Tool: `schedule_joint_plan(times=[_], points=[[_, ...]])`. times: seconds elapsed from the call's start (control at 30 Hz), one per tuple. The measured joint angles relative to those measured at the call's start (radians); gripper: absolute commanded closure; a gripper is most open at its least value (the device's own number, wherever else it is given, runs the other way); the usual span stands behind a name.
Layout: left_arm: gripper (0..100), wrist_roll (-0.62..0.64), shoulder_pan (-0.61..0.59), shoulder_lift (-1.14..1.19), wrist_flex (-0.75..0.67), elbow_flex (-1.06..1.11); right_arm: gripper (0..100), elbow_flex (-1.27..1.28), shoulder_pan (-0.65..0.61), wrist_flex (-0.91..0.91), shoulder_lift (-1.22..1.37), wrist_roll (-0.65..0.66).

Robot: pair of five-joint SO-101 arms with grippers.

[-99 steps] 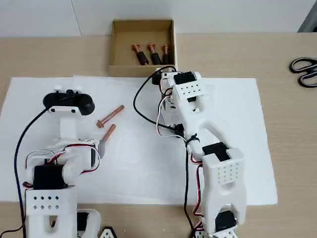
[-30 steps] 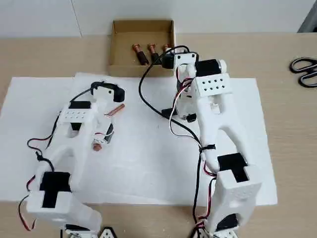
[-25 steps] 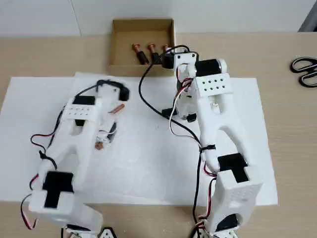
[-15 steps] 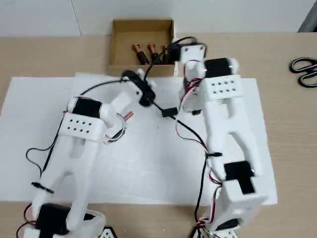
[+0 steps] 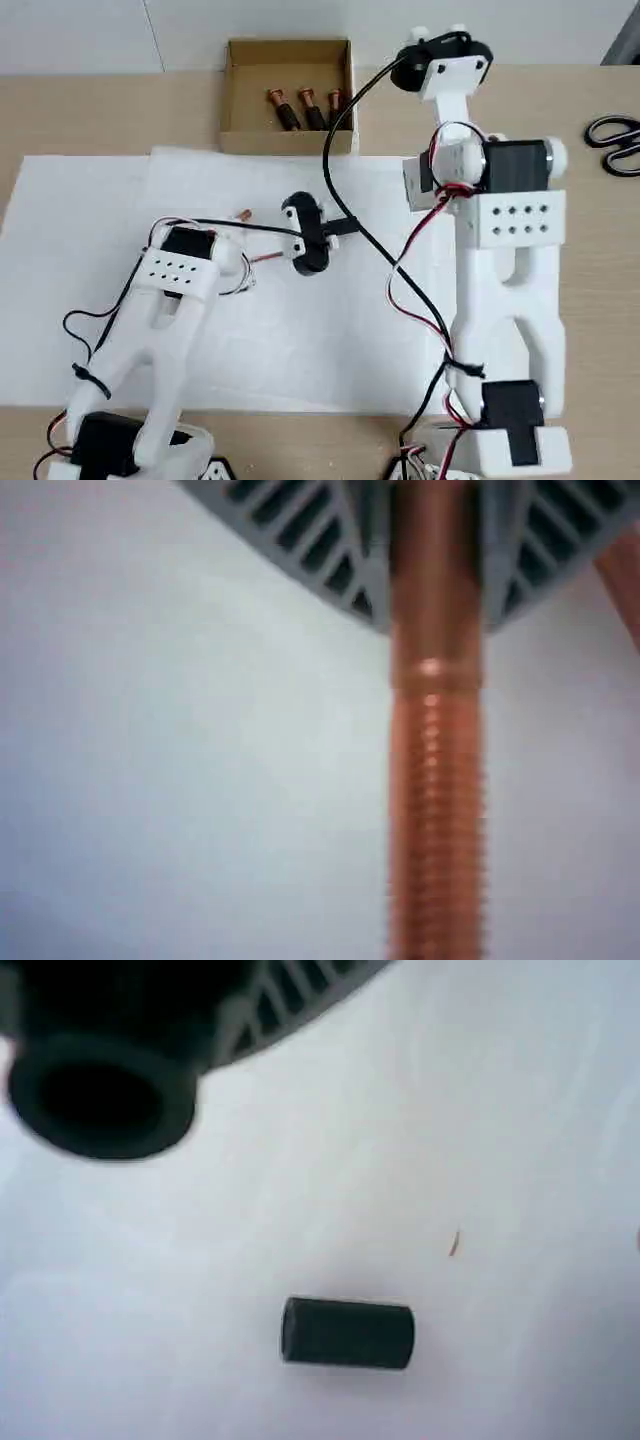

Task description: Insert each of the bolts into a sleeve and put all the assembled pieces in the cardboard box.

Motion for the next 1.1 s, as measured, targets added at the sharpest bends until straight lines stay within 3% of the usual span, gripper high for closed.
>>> schedule_joint_plan(times=[0.3,0.4,0.53,0.77,0.93,1.1], points=[[86,0.000,-0.006,0.137,-0.023,-0.051,99.4,0.000,0.000,0.000,-0.005,0.000],[86,0.052,-0.006,0.140,-0.023,-0.089,99.4,0.000,0.000,0.000,-0.005,0.000],[86,0.258,-0.008,0.143,-0.002,-0.193,99.4,0.000,0.000,0.000,-0.005,0.000],[86,0.677,-0.009,0.114,0.192,-0.407,99.4,0.000,0.000,0.000,-0.005,0.000],[86,1.025,-0.009,0.002,0.313,-0.430,99.4,0.000,0.000,0.000,-0.005,0.000],[86,1.238,-0.009,-0.140,0.408,-0.430,99.4,0.000,0.000,0.000,-0.005,0.000]])
